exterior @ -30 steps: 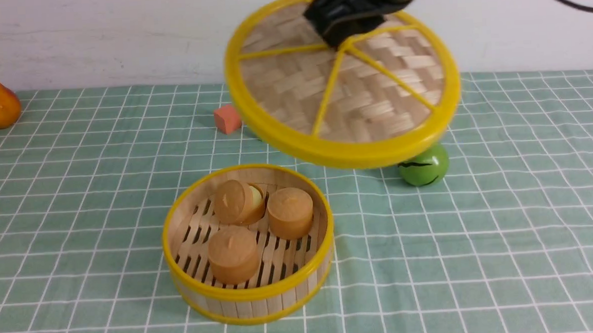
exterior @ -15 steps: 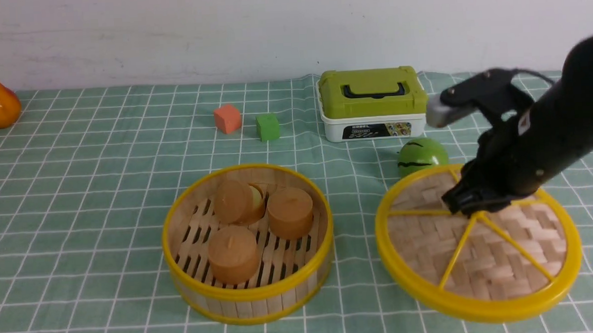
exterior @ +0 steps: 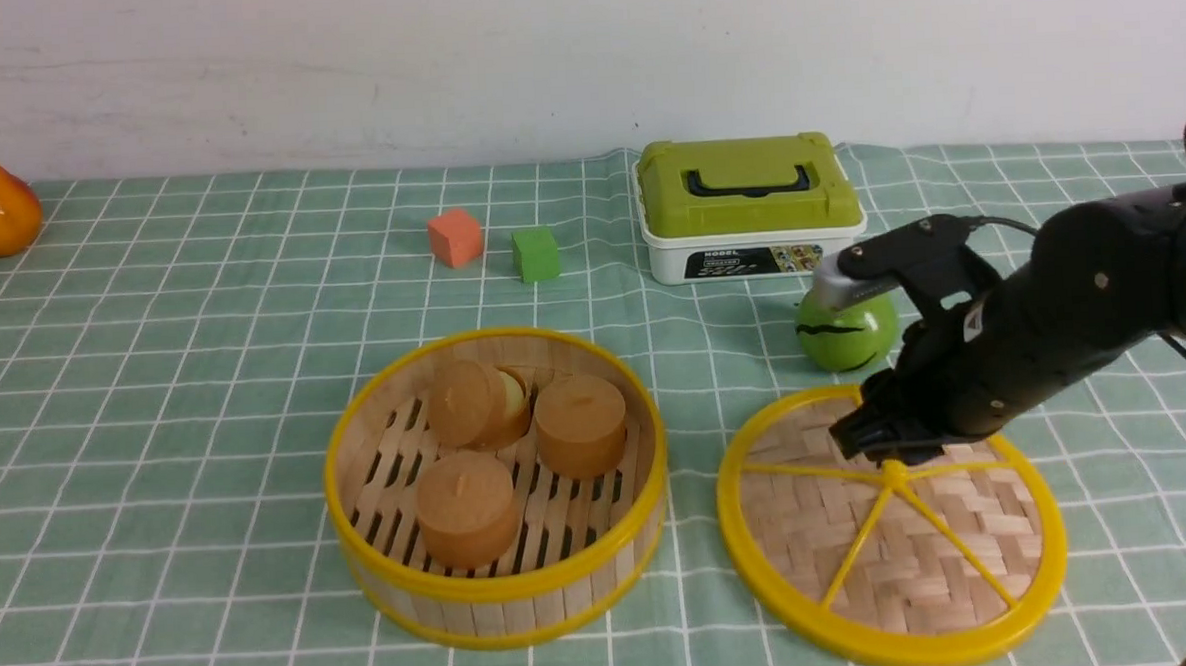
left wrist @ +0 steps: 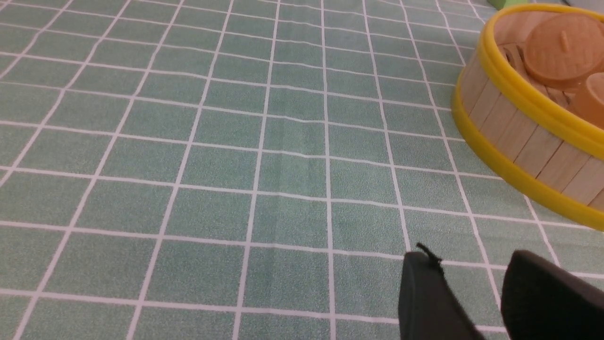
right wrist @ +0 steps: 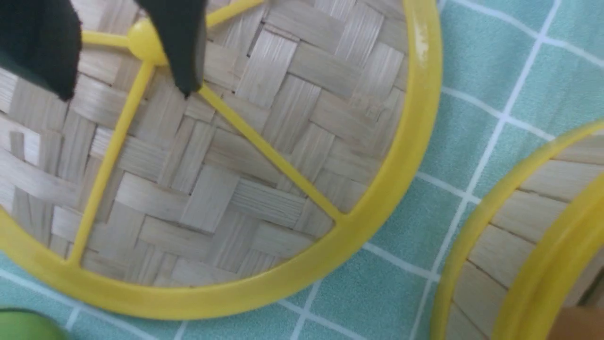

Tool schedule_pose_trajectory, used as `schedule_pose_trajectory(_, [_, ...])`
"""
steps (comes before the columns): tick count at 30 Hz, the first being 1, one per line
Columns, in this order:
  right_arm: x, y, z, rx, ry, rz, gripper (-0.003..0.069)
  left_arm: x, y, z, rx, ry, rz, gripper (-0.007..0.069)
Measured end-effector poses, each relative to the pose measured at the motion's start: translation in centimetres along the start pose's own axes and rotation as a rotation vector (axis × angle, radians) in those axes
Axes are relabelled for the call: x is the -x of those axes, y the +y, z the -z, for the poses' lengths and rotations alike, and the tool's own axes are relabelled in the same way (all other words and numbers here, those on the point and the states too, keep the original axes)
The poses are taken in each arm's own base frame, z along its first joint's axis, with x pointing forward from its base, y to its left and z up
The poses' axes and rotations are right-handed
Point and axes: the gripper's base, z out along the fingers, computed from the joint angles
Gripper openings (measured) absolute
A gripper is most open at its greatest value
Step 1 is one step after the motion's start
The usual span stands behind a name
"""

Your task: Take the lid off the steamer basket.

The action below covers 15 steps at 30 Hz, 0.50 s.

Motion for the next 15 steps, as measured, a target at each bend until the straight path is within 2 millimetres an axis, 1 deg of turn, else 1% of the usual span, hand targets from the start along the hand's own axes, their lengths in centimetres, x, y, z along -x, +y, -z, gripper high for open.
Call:
schedule_pose_trajectory(2, [0.4, 0.2, 2.2, 0.004, -0.032, 0.0, 0.0376, 0.0, 0.0, 0.0, 0.0, 0.0, 0.0, 0.0239])
schedule_pose_trajectory(4, [0.7, 0.5, 5.8, 0.008, -0.1, 0.005, 0.0423, 0.0, 0.0, 0.0, 0.0, 0.0, 0.0, 0.0239])
schedule_pose_trajectory(6, [0.5, 0.8, 10.1, 0.011, -0.181, 0.015, 0.044, 0.0, 0.0, 0.0, 0.0, 0.0, 0.0, 0.0239])
schedule_pose_trajectory(7, [0.5, 0.8, 10.5, 0.011, -0.191, 0.016, 0.044, 0.0, 0.0, 0.0, 0.0, 0.0, 0.0, 0.0239])
schedule_pose_trajectory(8, [-0.3, 1.0, 13.8, 0.013, -0.263, 0.023, 0.0432, 0.0, 0.0, 0.0, 0.0, 0.0, 0.0, 0.0239])
schedule_pose_trajectory(9, [-0.4, 1.0, 14.2, 0.013, -0.269, 0.024, 0.0429, 0.0, 0.0, 0.0, 0.0, 0.0, 0.0, 0.0239])
schedule_pose_trajectory(10, [-1.7, 1.2, 17.1, 0.014, -0.336, 0.03, 0.0394, 0.0, 0.0, 0.0, 0.0, 0.0, 0.0, 0.0239])
schedule_pose_trajectory(11, [-2.8, 1.3, 18.6, 0.014, -0.372, 0.033, 0.0367, 0.0, 0.0, 0.0, 0.0, 0.0, 0.0, 0.0239])
schedule_pose_trajectory(13, [-5.5, 1.5, 21.0, 0.016, -0.427, 0.037, 0.0255, 0.0, 0.0, 0.0, 0.0, 0.0, 0.0, 0.0239])
schedule_pose_trajectory(14, [-5.8, 1.5, 21.0, 0.016, -0.426, 0.037, 0.0244, 0.0, 0.0, 0.0, 0.0, 0.0, 0.0, 0.0239])
schedule_pose_trajectory(15, [-7.7, 1.5, 22.3, 0.017, -0.466, 0.037, 0.0161, 0.0, 0.0, 0.0, 0.0, 0.0, 0.0, 0.0239])
